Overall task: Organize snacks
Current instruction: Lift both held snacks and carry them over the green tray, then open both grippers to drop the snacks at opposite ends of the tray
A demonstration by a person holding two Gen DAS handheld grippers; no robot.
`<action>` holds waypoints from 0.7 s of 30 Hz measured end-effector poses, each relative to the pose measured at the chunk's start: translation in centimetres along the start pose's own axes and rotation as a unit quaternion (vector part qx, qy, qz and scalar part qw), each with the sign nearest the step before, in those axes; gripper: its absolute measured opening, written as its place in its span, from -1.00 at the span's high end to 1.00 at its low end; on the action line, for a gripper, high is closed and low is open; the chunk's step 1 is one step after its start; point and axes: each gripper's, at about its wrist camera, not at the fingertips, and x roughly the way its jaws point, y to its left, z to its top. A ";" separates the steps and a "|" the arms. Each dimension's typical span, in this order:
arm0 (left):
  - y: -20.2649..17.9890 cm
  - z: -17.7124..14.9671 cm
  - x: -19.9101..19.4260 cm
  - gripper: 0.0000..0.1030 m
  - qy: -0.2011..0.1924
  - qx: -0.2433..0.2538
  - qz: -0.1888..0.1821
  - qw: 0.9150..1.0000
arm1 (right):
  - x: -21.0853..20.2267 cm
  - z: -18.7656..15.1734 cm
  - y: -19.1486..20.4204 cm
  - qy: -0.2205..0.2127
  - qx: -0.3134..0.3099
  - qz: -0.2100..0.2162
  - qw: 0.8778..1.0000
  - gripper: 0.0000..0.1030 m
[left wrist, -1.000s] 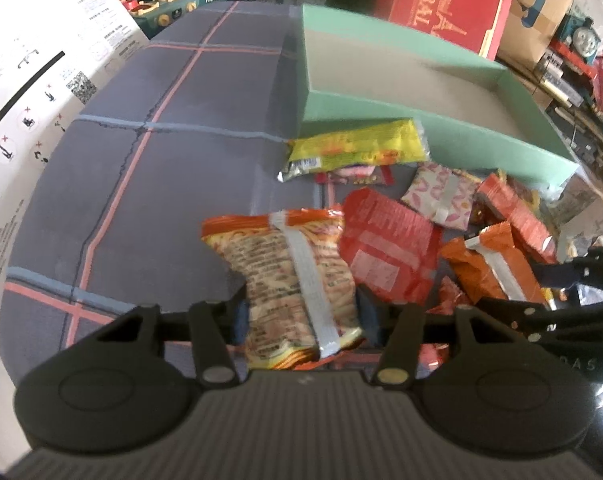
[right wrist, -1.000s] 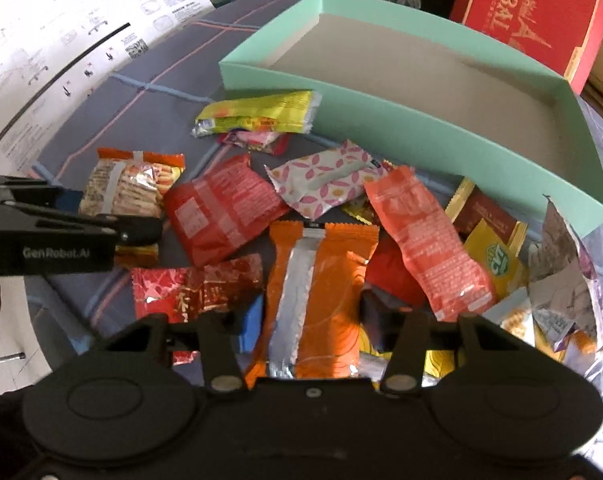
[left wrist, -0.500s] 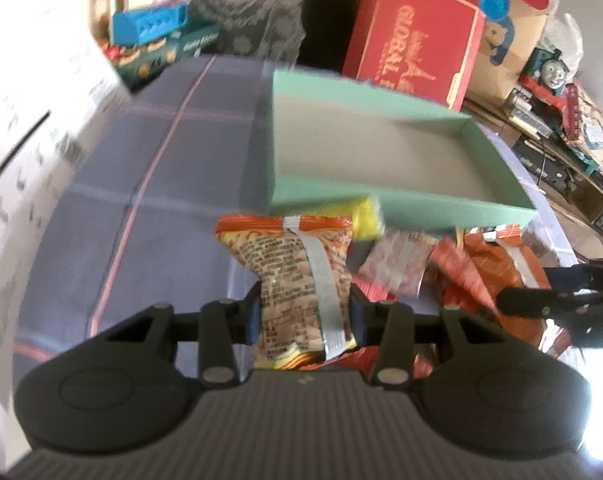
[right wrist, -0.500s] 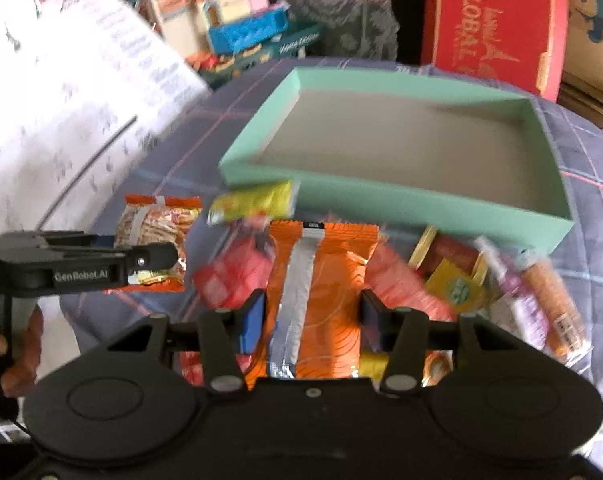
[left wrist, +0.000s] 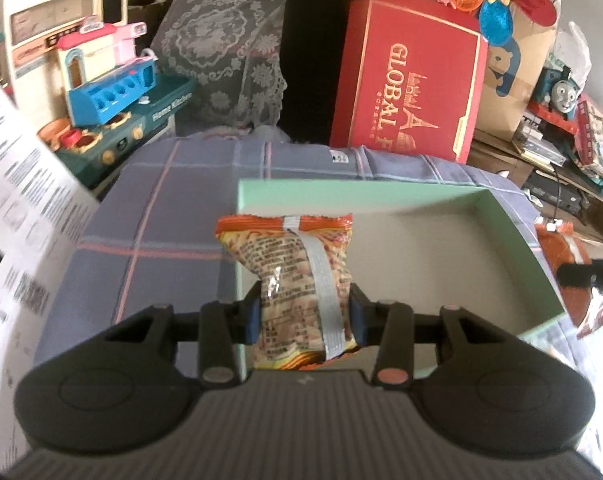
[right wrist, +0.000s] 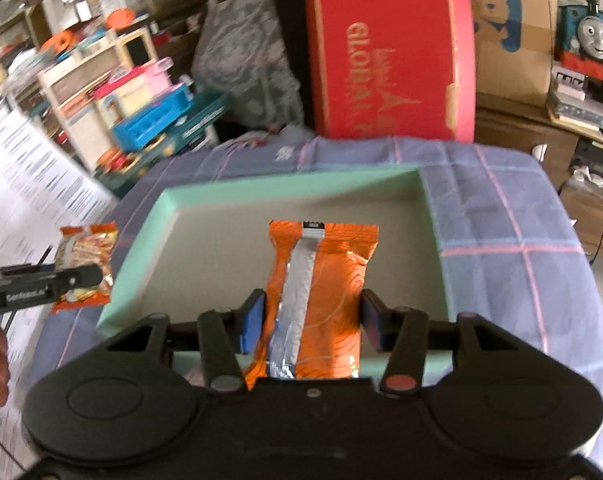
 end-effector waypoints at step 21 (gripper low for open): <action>-1.0 4.5 12.2 -1.00 0.023 0.020 0.063 0.998 | 15.4 6.8 -5.5 0.013 0.009 -0.025 1.000 -0.90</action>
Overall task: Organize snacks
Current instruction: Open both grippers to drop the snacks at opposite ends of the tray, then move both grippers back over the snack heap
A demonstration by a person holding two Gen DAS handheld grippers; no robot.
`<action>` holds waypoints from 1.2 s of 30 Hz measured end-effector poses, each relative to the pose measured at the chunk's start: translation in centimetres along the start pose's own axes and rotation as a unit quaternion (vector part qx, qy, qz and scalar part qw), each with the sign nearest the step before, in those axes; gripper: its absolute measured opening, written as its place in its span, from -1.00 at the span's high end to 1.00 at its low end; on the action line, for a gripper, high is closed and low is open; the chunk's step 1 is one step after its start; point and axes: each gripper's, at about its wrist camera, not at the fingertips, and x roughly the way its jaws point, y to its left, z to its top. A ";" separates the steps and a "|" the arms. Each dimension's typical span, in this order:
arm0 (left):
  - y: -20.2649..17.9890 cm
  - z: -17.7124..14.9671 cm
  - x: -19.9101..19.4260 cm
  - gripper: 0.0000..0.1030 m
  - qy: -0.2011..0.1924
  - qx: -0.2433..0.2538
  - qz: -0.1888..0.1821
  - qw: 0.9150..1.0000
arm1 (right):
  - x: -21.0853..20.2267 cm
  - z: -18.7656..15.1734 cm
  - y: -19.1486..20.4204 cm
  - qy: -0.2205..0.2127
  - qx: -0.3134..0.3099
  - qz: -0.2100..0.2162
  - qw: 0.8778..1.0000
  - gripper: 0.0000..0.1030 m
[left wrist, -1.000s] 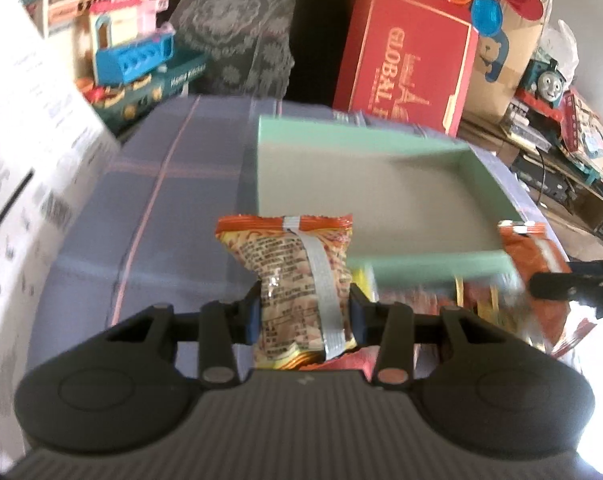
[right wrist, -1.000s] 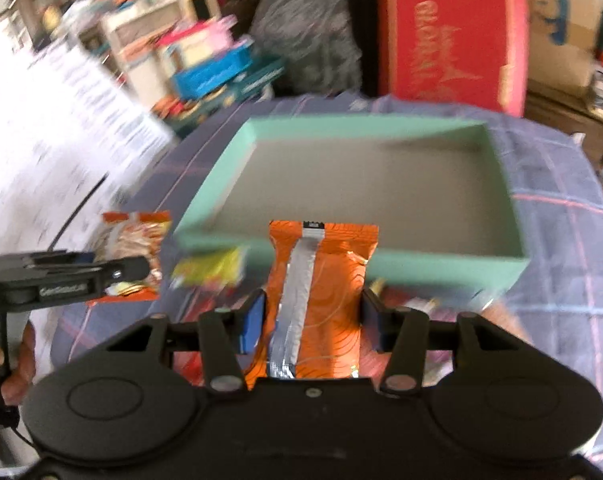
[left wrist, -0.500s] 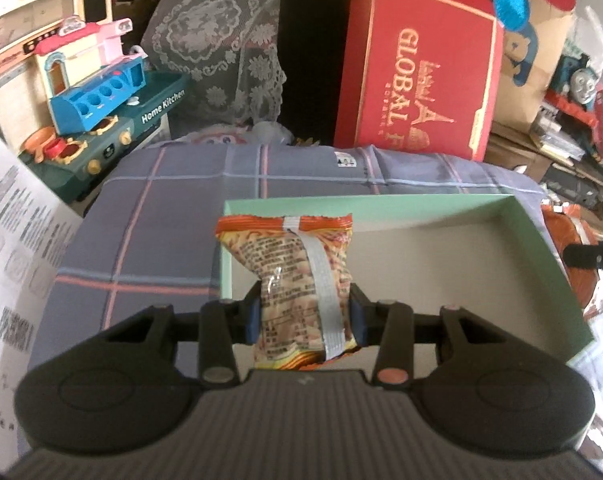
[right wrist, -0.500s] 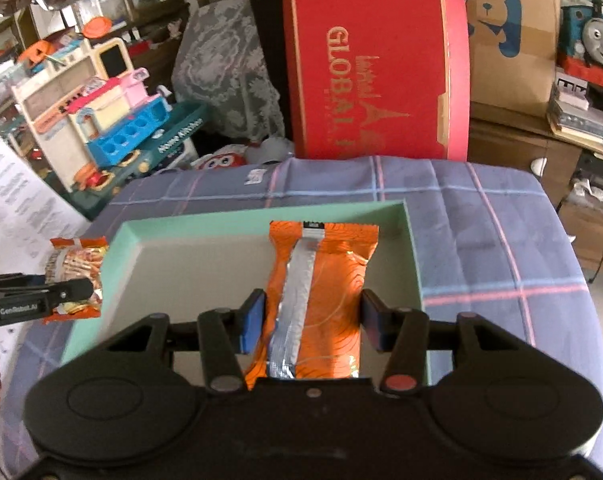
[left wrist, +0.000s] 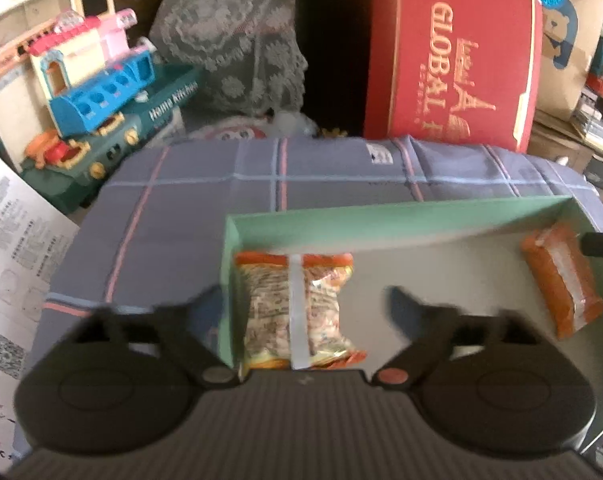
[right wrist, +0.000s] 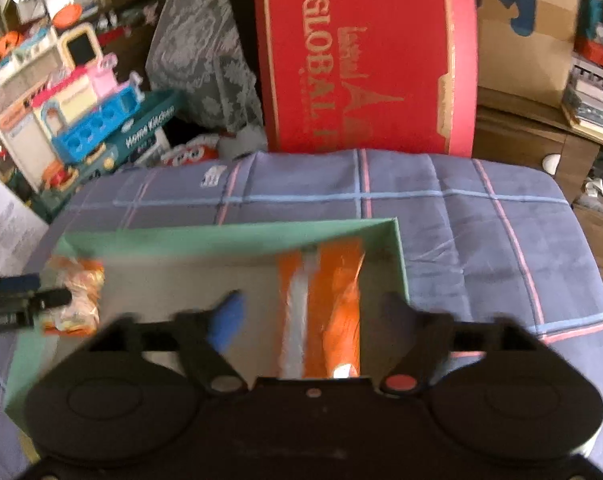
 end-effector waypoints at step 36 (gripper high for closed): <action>0.6 -19.1 -14.1 -1.00 0.072 -0.009 -0.042 0.996 | -17.6 -15.2 10.1 0.010 -0.056 0.135 0.989 -1.00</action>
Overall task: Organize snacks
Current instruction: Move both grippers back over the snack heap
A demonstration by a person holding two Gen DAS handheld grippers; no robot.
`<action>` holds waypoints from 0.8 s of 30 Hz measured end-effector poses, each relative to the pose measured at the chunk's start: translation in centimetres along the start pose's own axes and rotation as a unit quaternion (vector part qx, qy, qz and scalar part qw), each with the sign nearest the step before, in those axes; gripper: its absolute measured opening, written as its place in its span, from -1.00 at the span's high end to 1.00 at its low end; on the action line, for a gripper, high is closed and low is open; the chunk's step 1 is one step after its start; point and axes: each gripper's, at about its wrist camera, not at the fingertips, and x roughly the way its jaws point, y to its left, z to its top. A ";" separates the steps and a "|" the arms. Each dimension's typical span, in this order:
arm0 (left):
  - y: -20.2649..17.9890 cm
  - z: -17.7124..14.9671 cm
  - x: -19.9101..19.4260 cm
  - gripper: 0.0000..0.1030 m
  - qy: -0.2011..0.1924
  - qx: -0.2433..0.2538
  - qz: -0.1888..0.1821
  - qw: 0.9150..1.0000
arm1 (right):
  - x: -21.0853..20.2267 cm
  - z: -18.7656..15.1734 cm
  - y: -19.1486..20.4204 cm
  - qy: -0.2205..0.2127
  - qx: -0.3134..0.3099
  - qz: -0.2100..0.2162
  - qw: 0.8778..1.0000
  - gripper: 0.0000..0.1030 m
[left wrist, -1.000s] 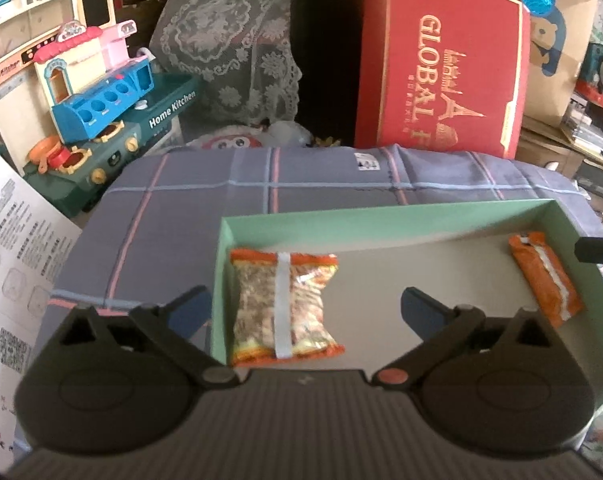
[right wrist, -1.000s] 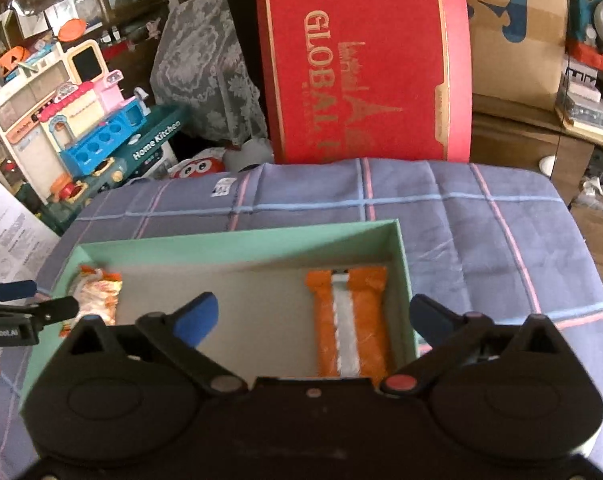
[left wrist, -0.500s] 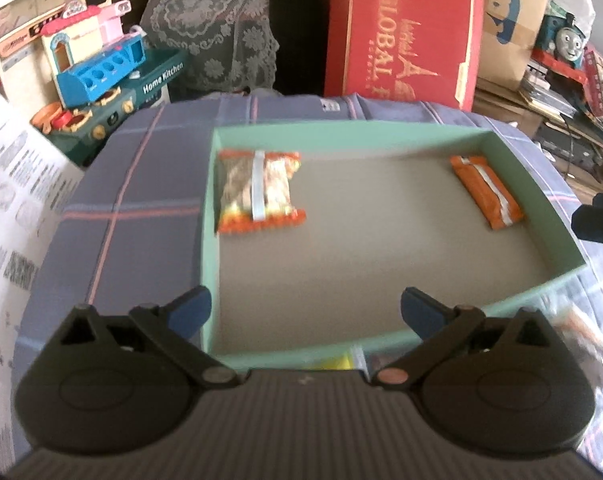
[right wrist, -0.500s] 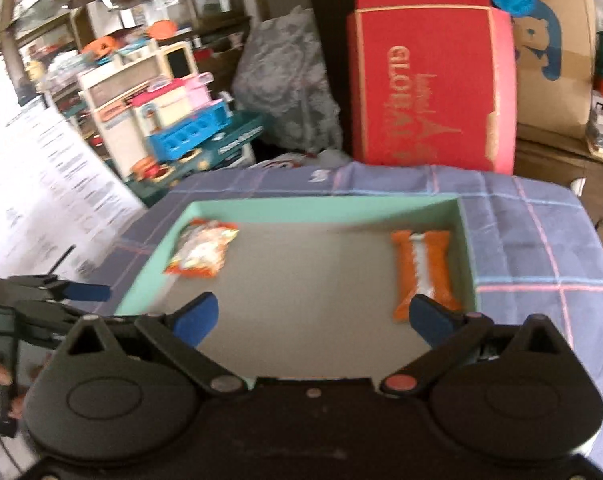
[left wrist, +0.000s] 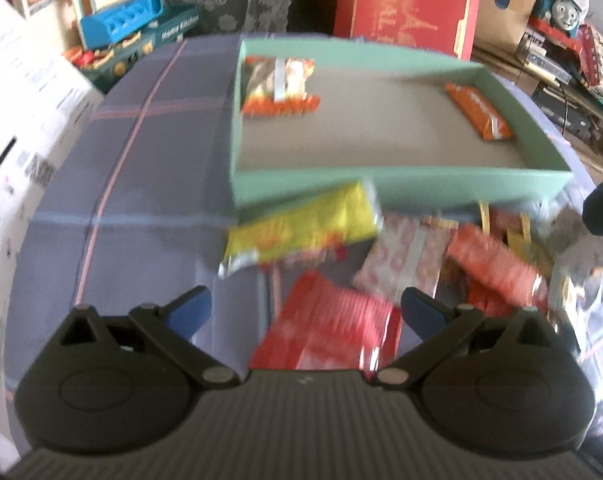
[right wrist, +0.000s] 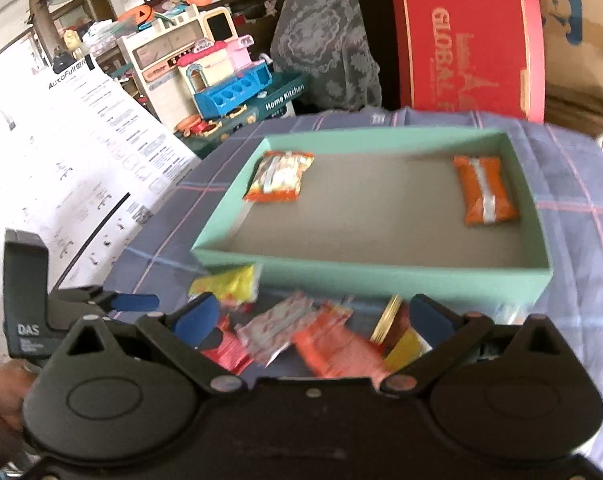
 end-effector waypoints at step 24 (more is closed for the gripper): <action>-1.3 -6.7 -0.2 -1.00 0.045 0.044 -0.020 0.998 | 4.8 -7.7 -1.1 0.114 0.038 0.033 0.992 -0.66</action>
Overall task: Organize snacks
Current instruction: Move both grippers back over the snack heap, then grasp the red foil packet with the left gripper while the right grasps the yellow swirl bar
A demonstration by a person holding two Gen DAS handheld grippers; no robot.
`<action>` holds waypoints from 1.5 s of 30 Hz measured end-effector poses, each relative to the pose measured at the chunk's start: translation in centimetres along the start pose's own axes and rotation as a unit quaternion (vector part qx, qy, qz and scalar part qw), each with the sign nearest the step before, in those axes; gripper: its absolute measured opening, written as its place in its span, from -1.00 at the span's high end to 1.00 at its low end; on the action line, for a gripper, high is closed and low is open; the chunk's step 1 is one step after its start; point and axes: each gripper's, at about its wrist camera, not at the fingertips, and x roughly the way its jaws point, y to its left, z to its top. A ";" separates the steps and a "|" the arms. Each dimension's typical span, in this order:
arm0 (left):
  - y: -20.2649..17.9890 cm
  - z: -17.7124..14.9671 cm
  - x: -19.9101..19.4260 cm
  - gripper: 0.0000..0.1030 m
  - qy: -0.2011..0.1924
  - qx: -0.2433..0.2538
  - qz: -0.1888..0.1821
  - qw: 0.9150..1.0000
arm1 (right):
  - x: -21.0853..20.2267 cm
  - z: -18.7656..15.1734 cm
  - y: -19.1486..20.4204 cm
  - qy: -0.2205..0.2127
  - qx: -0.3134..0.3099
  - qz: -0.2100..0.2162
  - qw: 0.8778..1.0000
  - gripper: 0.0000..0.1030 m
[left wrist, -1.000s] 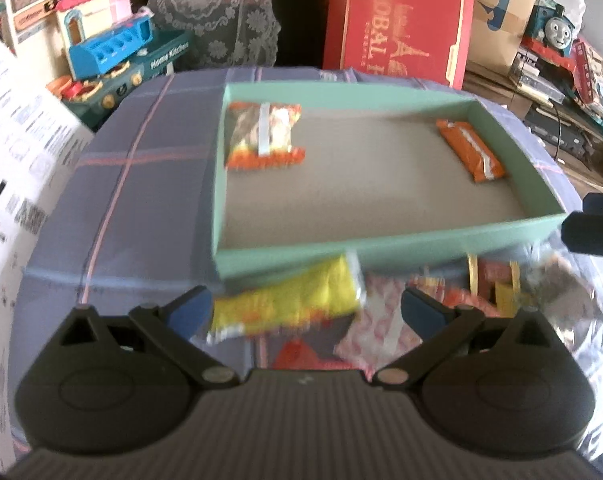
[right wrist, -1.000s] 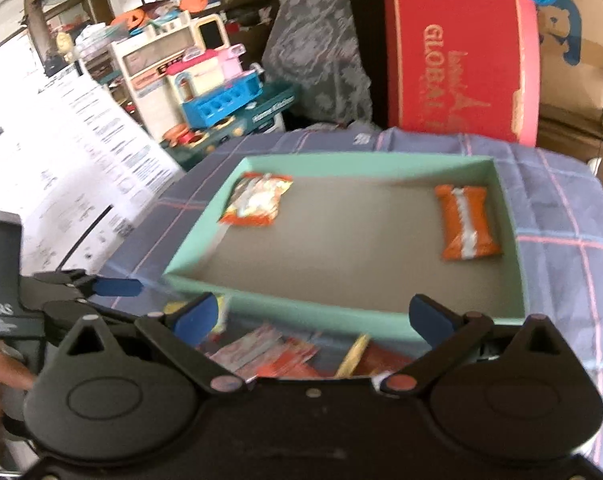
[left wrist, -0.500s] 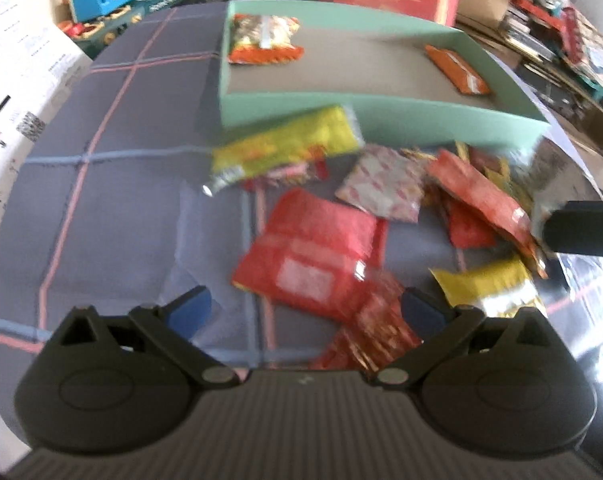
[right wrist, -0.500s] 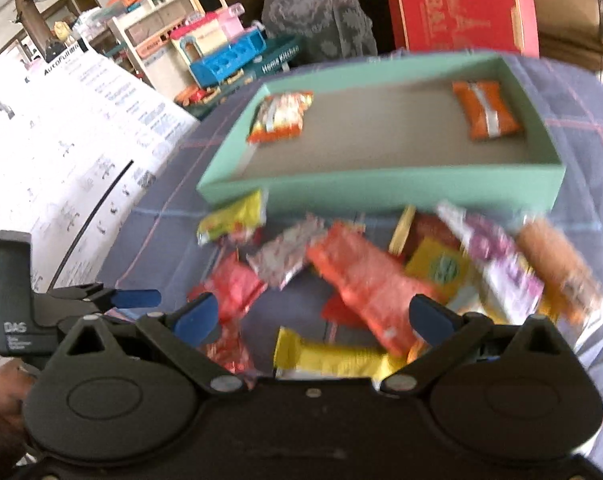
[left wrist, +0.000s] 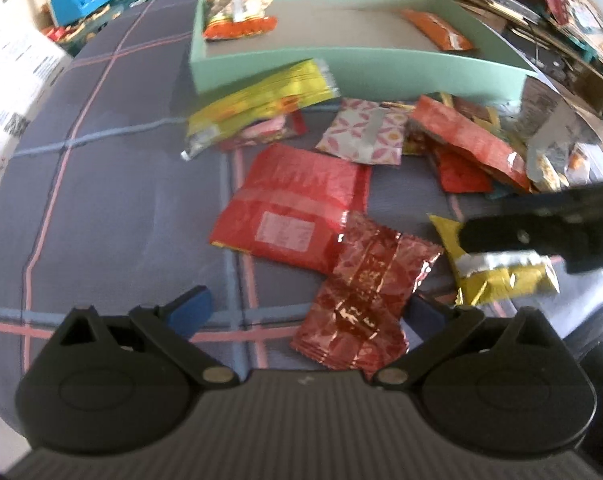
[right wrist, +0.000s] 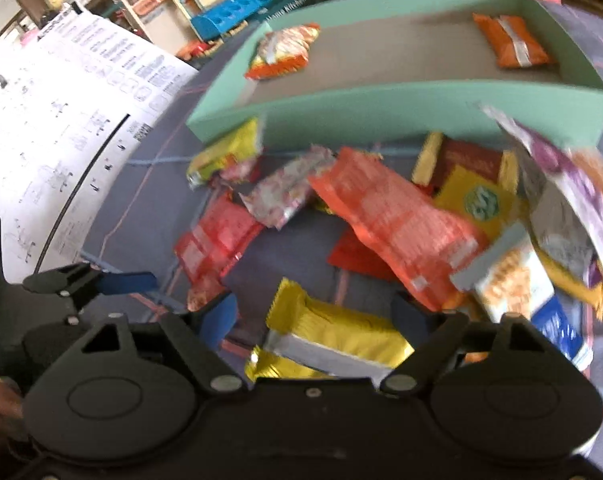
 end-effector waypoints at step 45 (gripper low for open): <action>-1.0 -0.3 -2.2 0.32 -0.039 -0.002 -0.008 0.999 | -1.5 -4.8 3.1 -0.022 -0.110 -0.068 0.991 0.05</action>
